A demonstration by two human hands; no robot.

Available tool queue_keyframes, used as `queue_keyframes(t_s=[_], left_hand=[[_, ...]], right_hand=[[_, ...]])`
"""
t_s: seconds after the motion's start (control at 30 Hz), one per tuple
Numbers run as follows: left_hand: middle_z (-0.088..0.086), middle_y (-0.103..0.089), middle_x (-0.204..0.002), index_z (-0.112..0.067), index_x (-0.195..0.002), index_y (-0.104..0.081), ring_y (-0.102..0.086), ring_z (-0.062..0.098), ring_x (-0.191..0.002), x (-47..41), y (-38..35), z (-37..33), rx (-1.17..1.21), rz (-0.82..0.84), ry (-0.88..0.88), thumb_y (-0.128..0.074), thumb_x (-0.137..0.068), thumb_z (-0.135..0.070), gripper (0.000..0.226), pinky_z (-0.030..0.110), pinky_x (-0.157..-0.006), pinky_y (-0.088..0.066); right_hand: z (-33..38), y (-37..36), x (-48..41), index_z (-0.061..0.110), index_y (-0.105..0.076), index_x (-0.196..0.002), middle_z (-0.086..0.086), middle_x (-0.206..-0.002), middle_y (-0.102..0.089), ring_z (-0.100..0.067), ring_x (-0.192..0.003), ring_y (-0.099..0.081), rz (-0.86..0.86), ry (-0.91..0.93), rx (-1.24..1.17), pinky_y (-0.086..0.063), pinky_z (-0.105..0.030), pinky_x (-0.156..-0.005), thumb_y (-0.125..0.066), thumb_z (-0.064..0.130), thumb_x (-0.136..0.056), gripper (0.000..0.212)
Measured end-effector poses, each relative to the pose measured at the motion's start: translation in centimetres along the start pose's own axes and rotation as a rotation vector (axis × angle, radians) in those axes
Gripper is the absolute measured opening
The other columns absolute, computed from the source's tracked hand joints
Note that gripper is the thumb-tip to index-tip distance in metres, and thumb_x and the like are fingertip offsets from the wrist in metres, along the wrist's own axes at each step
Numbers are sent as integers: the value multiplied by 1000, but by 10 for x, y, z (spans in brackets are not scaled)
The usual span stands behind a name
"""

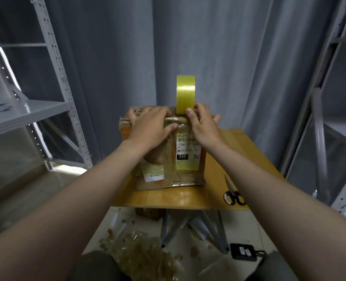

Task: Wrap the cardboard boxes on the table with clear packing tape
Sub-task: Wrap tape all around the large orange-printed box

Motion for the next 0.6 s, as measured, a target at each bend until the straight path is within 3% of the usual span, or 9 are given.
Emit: queue_keyframes(t_s=[0.1, 0.2, 0.27, 0.33, 0.4, 0.47, 0.6], left_hand=[[-6, -71, -121, -31, -118, -67, -61, 20, -121, -10, -1, -4, 50, 17, 10, -49, -98, -64, 42, 53, -111, -23], [-7, -72, -117, -33, -115, -68, -63, 20, -117, -10, -3, -1, 43, 2, 3, -45, -98, -64, 41, 52, -104, -30], [-8, -72, -117, -33, -112, -68, -63, 21, -115, -8, -6, 0, 29, 11, 9, -43, -99, -64, 42, 55, -102, -31], [-7, -71, -119, -34, -113, -69, -63, 22, -117, -7, -5, -1, 29, 24, 19, -41, -100, -65, 44, 57, -104, -30], [-6, -71, -120, -37, -116, -69, -62, 22, -118, -7, -2, -2, 14, 29, 29, -40, -101, -66, 44, 56, -104, -29], [-6, -71, -120, -38, -119, -68, -62, 22, -117, -6, -2, -2, 0, 33, 39, -41, -101, -64, 42, 53, -102, -29], [-6, -72, -121, -47, -125, -65, -62, 23, -118, -3, -2, -4, -7, 29, 34, -40, -103, -59, 35, 52, -100, -29]], right_hand=[[1, 2, -2, 31, -60, -122, 8, -132, -57, -26, -132, -32, 7, -50, -8, -27, -38, -105, -52, 58, -101, 35], [18, 2, -6, 30, -68, -109, 7, -112, -64, -23, -131, -37, 6, -58, -23, -36, -49, -111, -55, 69, -90, 46], [23, 5, -13, 26, -72, -96, 6, -96, -71, -23, -116, -58, -23, -72, -88, -48, -48, -101, -54, 70, -88, 48], [22, 6, -13, 23, -70, -97, 8, -90, -71, -15, -94, -66, -3, -86, -148, -53, -36, -87, -57, 54, -98, 33], [20, 9, -11, 25, -68, -98, 12, -87, -68, -9, -85, -63, 13, -73, -176, -49, -33, -79, -58, 44, -103, 23], [22, 13, -9, 27, -65, -89, 14, -79, -64, -6, -79, -60, -11, -45, -185, -47, -36, -77, -57, 49, -101, 27], [43, 19, 4, 17, -55, -80, 8, -68, -49, 0, -57, -44, -60, -23, -261, -36, -25, -59, -57, 39, -105, 33]])
Point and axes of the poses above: each hand's wrist, its own x-axis away from the middle knuckle, its own y-axis out of the back of the hand, z = x × y, the point moved 6 cm from there along -x, towards the middle knuckle
